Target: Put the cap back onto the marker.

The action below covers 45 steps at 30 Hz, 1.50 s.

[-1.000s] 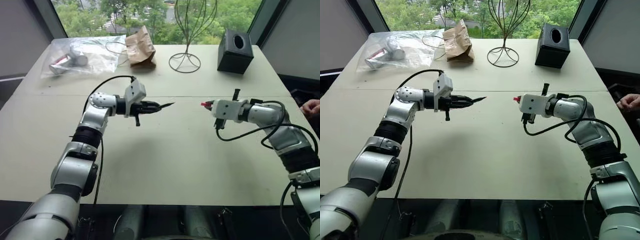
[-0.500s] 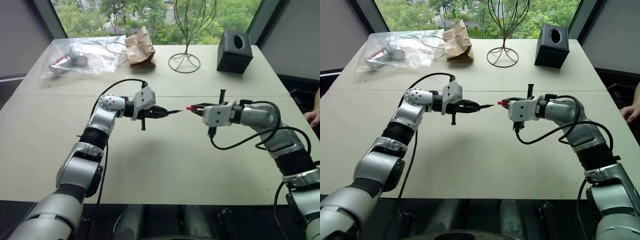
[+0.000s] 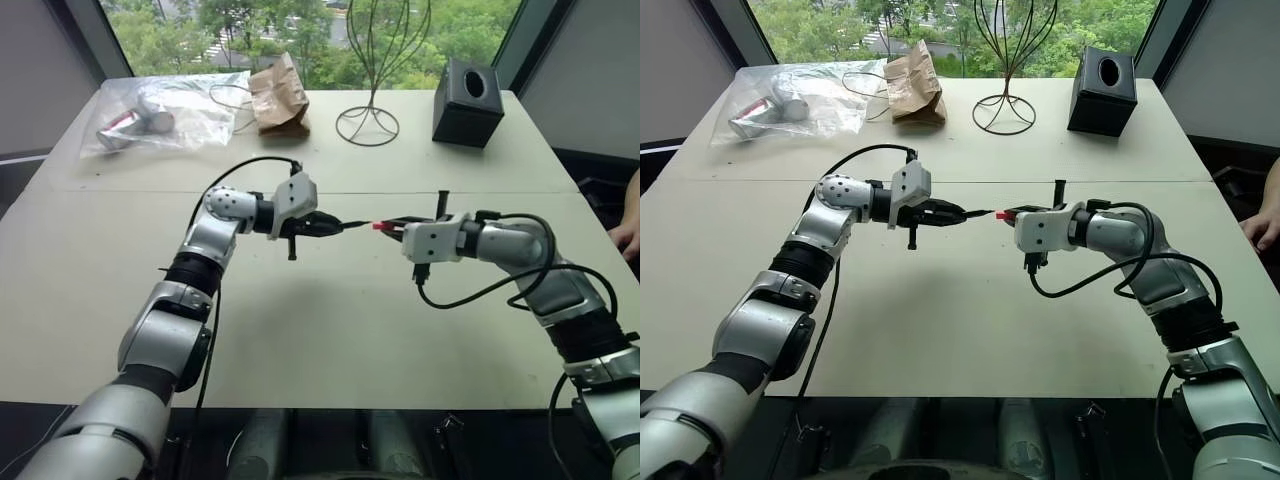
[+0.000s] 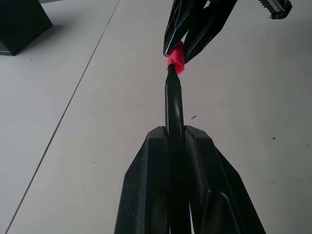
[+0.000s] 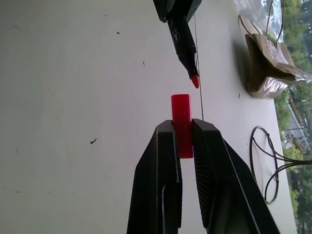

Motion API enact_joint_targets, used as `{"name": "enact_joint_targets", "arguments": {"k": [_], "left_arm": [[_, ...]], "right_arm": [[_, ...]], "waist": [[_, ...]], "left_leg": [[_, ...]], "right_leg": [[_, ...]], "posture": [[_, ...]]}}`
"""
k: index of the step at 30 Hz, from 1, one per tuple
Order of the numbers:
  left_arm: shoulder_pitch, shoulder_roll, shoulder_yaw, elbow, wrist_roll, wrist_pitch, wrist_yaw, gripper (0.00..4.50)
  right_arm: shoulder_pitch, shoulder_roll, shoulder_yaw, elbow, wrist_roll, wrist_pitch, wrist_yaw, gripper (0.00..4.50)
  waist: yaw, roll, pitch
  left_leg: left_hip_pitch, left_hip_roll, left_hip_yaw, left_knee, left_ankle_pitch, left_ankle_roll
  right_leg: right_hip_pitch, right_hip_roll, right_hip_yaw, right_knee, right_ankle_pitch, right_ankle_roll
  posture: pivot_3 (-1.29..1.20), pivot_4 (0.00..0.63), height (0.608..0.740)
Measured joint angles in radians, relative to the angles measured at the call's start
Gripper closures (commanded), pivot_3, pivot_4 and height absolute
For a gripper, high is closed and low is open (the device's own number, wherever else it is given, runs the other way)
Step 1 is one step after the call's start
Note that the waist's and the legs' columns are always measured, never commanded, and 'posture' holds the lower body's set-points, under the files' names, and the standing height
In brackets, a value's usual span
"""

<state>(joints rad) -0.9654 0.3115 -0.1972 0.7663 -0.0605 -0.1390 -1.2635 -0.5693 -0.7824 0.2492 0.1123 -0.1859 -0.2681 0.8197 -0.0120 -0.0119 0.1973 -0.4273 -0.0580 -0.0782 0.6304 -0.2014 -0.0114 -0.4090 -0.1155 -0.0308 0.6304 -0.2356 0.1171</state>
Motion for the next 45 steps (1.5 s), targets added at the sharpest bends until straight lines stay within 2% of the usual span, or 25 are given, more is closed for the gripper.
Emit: {"name": "enact_joint_targets", "arguments": {"k": [27, 36, 41, 45], "left_arm": [[-0.007, -0.029, -0.006, 0.033, 0.017, -0.026, 0.008, 4.5], [-0.029, -0.043, -0.025, 0.066, 0.066, -0.021, 0.01, 4.5], [-0.053, -0.037, -0.011, 0.061, 0.061, 0.113, -0.032, 4.5], [-0.06, -0.036, 0.003, 0.059, 0.061, 0.147, -0.038, 4.5]], "right_arm": [[0.01, 0.024, -0.004, -0.041, -0.018, 0.028, -0.004, 4.48], [-0.03, 0.036, 0.041, -0.033, -0.152, 0.008, 0.009, 4.48], [-0.078, 0.06, 0.065, 0.007, -0.247, -0.051, -0.013, 4.48], [-0.09, 0.072, 0.065, 0.023, -0.286, -0.082, -0.04, 4.48]], "waist": [[0.0, 0.0, 0.0], [-0.002, 0.0, 0.0], [-0.002, 0.0, 0.0], [0.0, 0.0, 0.0]], "left_leg": [[0.0, 0.0, 0.0, 0.001, 0.0, 0.0], [0.0, -0.001, 0.001, 0.001, 0.0, 0.0], [0.0, -0.001, 0.002, 0.001, 0.0, 0.0], [0.0, -0.001, 0.001, 0.001, 0.0, 0.0]], "right_leg": [[0.0, 0.0, 0.0, 0.001, 0.0, 0.0], [0.0, 0.001, 0.0, 0.001, 0.0, 0.0], [0.0, 0.001, 0.0, 0.001, 0.0, 0.0], [0.0, 0.001, 0.0, 0.001, 0.0, 0.0]], "posture": [[0.0, 0.15, 0.74], [0.0, 0.15, 0.74], [0.0, 0.15, 0.74], [0.0, 0.15, 0.74]]}}
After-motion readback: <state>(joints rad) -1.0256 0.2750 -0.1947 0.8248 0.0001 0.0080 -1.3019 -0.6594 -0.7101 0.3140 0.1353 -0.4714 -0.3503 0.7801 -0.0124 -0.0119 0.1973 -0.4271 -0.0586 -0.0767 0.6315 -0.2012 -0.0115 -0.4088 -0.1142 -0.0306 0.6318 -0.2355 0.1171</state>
